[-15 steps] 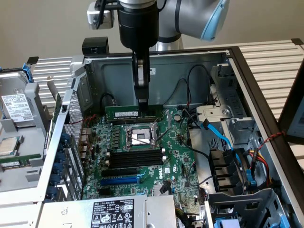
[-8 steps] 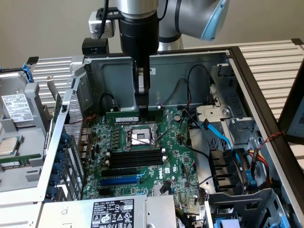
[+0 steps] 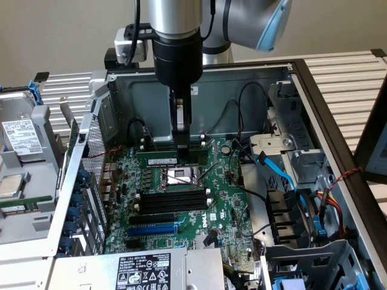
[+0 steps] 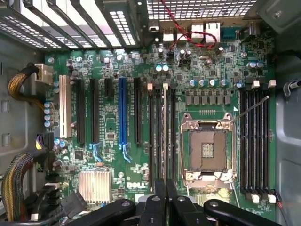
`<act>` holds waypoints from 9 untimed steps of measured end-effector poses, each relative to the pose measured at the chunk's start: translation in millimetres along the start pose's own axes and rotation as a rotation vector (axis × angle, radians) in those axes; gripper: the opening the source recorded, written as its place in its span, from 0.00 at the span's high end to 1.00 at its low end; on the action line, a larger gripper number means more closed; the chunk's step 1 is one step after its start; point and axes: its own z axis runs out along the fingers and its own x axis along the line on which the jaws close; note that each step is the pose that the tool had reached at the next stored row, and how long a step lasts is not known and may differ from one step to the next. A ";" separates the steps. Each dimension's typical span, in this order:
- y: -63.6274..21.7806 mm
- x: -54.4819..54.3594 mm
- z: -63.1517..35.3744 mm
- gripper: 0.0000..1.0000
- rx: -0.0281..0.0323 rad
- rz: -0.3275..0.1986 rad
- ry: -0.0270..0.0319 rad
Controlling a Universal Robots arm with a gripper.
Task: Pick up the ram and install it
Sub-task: 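Insert the ram into the slot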
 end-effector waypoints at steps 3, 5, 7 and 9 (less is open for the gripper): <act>-0.1 2.2 3.8 0.88 0.0000 0.000 -0.0001; -0.1 2.6 5.8 0.88 -0.0001 0.000 -0.0005; -0.2 4.4 6.7 0.88 -0.0001 0.000 -0.0015; -0.3 6.0 7.8 0.88 -0.0002 0.000 -0.0020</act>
